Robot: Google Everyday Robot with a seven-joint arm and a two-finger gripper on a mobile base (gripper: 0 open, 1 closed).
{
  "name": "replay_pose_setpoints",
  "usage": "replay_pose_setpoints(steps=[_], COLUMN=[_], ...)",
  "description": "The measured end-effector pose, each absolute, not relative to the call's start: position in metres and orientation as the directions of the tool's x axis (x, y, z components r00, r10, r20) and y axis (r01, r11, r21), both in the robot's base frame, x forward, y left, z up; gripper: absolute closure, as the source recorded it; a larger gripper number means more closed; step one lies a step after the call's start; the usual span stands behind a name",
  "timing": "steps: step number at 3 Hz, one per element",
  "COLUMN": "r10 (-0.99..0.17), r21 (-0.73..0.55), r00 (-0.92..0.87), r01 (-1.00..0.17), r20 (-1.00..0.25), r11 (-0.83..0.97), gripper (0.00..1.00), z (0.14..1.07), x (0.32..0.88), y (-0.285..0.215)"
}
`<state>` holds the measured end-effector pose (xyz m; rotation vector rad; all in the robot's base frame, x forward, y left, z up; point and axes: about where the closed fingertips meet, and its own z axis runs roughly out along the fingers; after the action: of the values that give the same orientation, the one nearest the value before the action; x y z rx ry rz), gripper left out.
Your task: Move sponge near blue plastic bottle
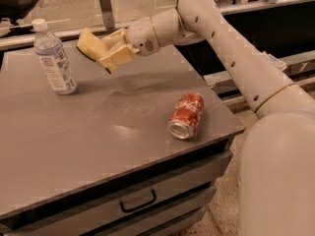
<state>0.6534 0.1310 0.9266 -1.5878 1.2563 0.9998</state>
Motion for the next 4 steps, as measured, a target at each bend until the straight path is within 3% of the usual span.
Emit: replay_pose_setpoints(steps=[3,4], r10=[-0.330,-0.329], r21=[-0.100,-0.098], r00=[0.155,0.155], r01=[-0.979,-0.978], r20=[-0.931,-0.931], r11=[-0.178,-0.183], gripper=[1.00,0.82], z=[0.905,0.904], x=[0.642,0.641], y=[0.156,0.159])
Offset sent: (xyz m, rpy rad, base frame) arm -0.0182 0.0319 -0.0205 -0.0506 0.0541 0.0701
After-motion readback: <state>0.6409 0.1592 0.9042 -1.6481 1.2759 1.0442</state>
